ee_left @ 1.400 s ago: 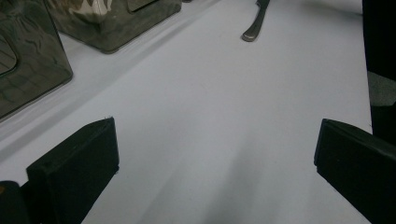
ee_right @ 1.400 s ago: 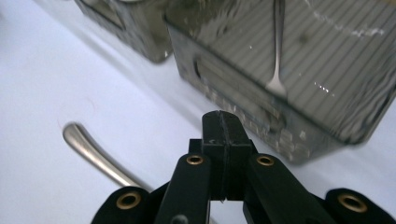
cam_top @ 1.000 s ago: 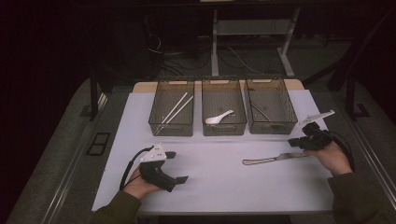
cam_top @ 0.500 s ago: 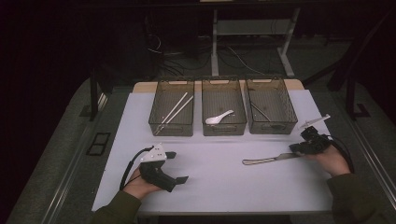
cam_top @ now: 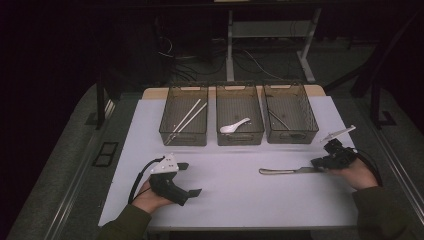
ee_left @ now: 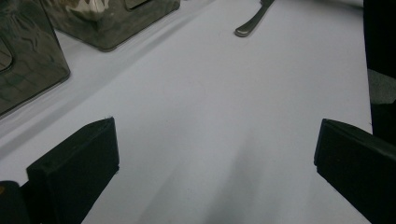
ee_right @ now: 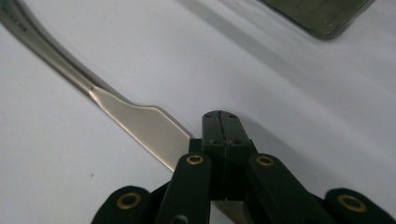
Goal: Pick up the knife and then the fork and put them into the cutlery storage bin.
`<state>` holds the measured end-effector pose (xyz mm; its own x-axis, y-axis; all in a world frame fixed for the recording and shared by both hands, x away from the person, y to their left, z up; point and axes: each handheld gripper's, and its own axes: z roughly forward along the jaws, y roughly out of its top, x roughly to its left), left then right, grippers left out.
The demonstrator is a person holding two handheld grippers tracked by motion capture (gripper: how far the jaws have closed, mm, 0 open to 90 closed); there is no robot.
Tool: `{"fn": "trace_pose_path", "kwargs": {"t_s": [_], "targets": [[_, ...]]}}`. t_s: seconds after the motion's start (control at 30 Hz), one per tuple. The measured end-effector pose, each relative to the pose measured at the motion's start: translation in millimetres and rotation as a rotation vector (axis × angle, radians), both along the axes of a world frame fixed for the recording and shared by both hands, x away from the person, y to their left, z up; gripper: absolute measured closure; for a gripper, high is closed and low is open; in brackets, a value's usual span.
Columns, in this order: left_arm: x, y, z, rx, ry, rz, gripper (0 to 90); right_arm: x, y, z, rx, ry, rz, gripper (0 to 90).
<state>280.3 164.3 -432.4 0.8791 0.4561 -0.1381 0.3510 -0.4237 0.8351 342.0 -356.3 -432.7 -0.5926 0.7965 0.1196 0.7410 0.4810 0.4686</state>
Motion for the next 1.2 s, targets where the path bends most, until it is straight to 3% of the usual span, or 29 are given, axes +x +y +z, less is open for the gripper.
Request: {"fn": "trace_pose_path", "kwargs": {"t_s": [0.83, 0.97, 1.17, 1.2], "targets": [[-0.4, -0.7, 0.1, 0.002, -0.003, -0.003, 0.0, -40.0, 0.8, 2.6, 0.003, 0.046, 0.071, 89.5], [-0.2, -0.9, -0.3, 0.003, -0.002, -0.002, 0.0, -37.5, -1.7, 8.6, 0.018, 0.043, 0.060, 77.0], [-0.2, -1.4, -0.4, 0.004, -0.004, 0.000, 0.0, -32.7, 2.1, 19.0, 0.031, -0.001, 0.036, 55.4], [-0.1, -1.5, -0.4, 0.003, -0.004, 0.001, 0.0, -31.2, 4.1, 19.4, 0.032, -0.003, 0.040, 56.8]]}}
